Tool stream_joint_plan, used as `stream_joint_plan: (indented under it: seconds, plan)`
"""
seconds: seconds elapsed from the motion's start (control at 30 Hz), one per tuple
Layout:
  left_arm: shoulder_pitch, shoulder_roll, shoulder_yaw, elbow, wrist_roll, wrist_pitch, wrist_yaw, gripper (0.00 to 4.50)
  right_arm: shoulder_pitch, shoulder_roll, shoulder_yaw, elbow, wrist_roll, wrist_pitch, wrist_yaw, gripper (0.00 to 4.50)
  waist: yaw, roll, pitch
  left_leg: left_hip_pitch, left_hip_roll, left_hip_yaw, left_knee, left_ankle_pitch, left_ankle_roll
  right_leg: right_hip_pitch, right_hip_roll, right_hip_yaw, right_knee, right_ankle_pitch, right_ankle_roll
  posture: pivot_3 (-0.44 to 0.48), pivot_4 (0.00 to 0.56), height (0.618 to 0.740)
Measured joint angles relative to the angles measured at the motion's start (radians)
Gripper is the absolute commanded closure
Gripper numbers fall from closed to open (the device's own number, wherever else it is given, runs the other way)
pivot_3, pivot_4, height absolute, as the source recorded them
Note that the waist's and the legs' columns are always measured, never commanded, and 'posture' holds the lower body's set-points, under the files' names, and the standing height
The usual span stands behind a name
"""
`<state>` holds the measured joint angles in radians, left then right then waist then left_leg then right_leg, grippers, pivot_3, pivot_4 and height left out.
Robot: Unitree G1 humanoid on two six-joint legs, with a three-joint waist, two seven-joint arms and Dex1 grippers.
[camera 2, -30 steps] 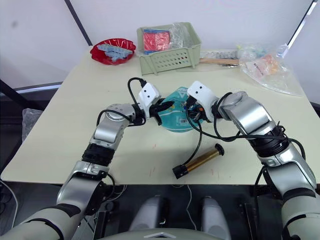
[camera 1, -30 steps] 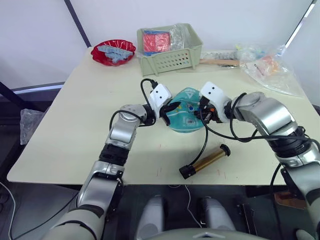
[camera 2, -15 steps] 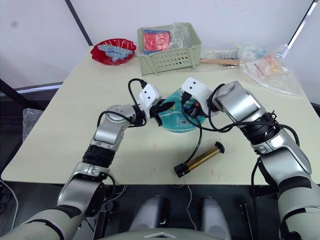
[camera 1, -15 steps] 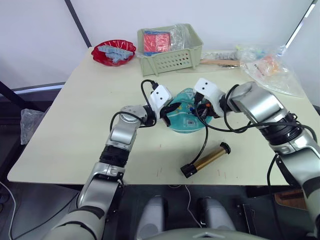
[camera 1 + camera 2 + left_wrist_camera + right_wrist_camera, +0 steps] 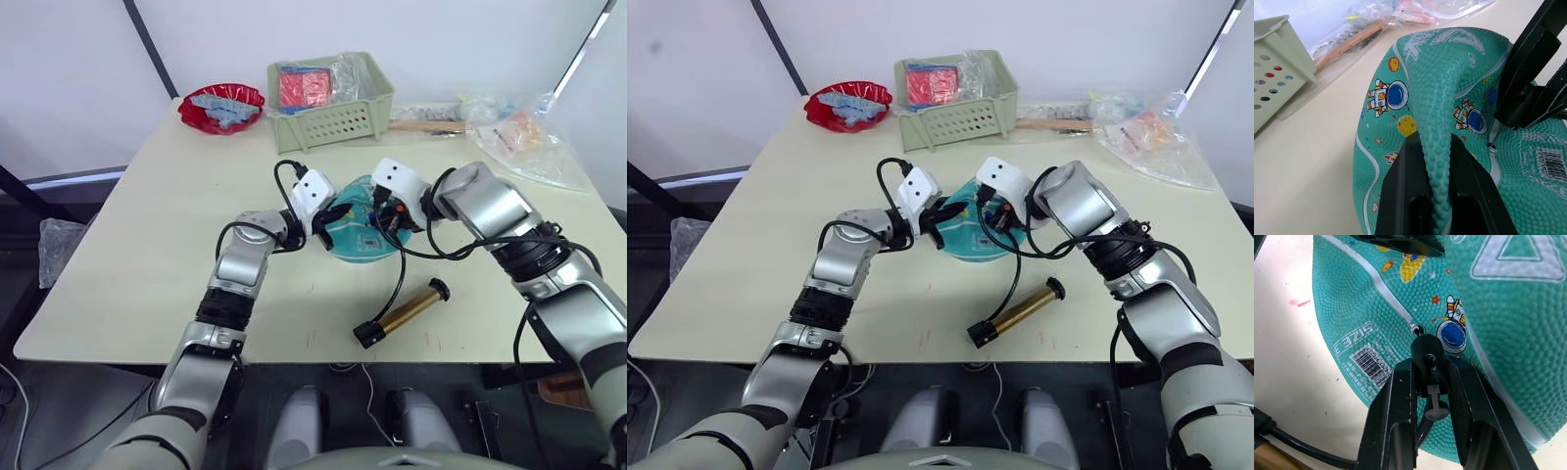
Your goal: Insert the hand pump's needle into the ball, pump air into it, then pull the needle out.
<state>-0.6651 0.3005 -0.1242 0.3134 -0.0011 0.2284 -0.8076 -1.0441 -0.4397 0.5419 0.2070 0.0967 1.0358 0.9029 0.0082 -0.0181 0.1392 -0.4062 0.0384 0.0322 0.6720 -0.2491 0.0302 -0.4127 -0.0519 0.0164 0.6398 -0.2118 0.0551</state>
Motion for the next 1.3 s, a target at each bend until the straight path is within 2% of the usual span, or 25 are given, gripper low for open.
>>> stream_joint_plan:
  seconds: [0.1, 0.7, 1.3]
  plan:
    - [0.003, 0.000, 0.002, 0.000, 0.001, 0.006, 0.003, 4.48, 0.001, 0.013, 0.005, 0.020, -0.020, -0.021, 0.011, 4.14, -0.003, -0.001, -0.001, 0.006, 0.000, 0.001, -0.002, 0.000, 0.000, 0.004, 0.000, 0.001, 0.000, -0.002, -0.003, 0.000, 0.150, 0.738]
    - [0.018, 0.000, 0.014, 0.005, 0.019, 0.023, 0.006, 4.48, 0.003, 0.085, 0.029, 0.138, -0.179, -0.171, 0.096, 4.14, -0.021, -0.002, -0.022, 0.010, 0.000, 0.000, -0.005, 0.000, 0.000, 0.005, 0.000, 0.000, 0.000, -0.004, -0.006, 0.000, 0.150, 0.738]
    - [0.036, 0.000, 0.018, 0.008, 0.020, 0.025, 0.011, 4.48, 0.059, 0.134, 0.003, 0.145, -0.289, -0.256, 0.098, 4.14, -0.025, -0.003, -0.037, 0.013, 0.001, -0.006, -0.008, 0.000, 0.000, 0.006, 0.000, 0.000, 0.000, -0.009, -0.006, 0.000, 0.150, 0.738]
